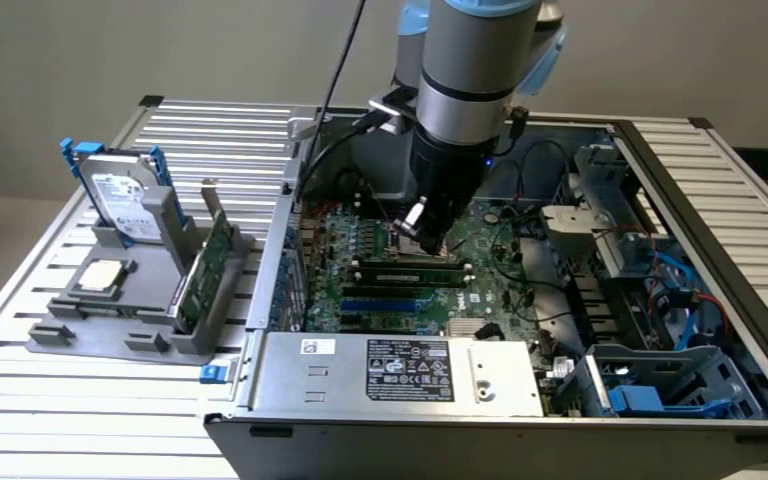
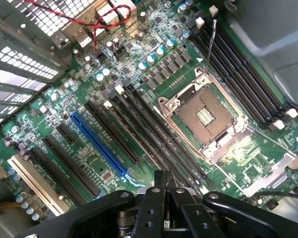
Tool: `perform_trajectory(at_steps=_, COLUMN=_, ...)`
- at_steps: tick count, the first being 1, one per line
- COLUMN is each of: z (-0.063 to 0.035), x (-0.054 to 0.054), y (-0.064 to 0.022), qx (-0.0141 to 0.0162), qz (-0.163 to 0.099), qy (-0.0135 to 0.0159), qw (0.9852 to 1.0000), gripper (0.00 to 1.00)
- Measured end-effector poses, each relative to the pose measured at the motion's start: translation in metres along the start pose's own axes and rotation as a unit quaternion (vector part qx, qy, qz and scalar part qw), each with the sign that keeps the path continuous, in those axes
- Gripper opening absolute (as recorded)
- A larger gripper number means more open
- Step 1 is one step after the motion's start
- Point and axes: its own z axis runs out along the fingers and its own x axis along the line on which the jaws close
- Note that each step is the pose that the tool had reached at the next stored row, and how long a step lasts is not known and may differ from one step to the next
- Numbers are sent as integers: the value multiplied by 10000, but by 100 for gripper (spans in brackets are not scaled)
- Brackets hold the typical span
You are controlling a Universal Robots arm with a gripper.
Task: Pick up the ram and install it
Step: 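Press down the ram until it locks into place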
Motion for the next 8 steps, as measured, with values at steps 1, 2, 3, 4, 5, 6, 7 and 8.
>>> perform_trajectory(at_steps=1, z=0, x=0, y=0, qx=0, qz=49, qy=8, qw=10000, gripper=11)
perform_trajectory(at_steps=2, z=0, x=0, y=0, qx=-3, qz=104, qy=20, qw=9999, gripper=11)
perform_trajectory(at_steps=3, z=0, x=0, y=0, qx=-6, qz=153, qy=33, qw=9999, gripper=11)
perform_trajectory(at_steps=4, z=0, x=0, y=0, qx=-11, qz=201, qy=47, qw=9998, gripper=11)
perform_trajectory(at_steps=5, z=0, x=0, y=0, qx=-16, qz=248, qy=62, qw=9997, gripper=11)
perform_trajectory(at_steps=6, z=0, x=0, y=0, qx=-22, qz=295, qy=78, qw=9995, gripper=11)
perform_trajectory(at_steps=7, z=0, x=0, y=0, qx=-27, qz=342, qy=94, qw=9994, gripper=11)
perform_trajectory(at_steps=8, z=0, x=0, y=0, qx=-34, qz=393, qy=111, qw=9992, gripper=11)
